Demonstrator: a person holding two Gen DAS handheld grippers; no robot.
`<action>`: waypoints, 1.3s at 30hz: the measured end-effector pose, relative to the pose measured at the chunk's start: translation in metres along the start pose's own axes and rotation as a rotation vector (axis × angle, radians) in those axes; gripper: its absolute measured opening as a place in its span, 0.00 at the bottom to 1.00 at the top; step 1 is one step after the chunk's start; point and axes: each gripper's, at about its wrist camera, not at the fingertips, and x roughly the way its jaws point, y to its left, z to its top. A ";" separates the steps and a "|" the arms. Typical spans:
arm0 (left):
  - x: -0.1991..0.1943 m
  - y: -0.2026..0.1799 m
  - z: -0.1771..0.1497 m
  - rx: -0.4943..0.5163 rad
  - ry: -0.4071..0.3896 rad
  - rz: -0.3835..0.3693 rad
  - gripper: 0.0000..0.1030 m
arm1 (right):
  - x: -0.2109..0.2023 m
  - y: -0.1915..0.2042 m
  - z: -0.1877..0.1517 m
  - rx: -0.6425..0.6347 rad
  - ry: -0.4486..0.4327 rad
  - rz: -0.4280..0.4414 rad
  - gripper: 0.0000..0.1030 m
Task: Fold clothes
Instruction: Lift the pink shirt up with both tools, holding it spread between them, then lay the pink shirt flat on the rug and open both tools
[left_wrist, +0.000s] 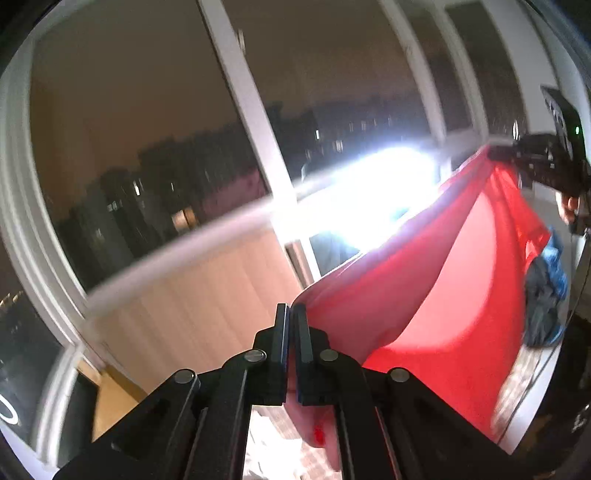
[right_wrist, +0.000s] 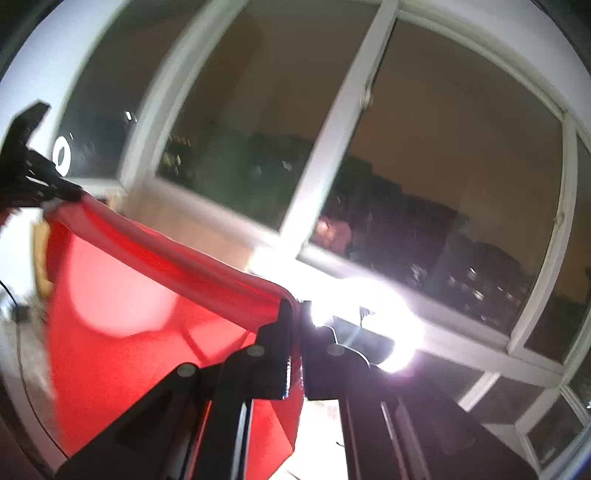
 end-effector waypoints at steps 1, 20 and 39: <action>0.025 0.001 -0.004 -0.004 0.038 -0.007 0.02 | 0.028 0.003 -0.010 -0.005 0.041 -0.003 0.04; 0.234 0.016 -0.130 -0.142 0.447 -0.073 0.06 | 0.246 0.008 -0.183 0.094 0.518 0.239 0.24; 0.096 -0.085 -0.354 -0.110 0.756 -0.313 0.26 | 0.060 0.132 -0.392 0.260 0.805 0.402 0.31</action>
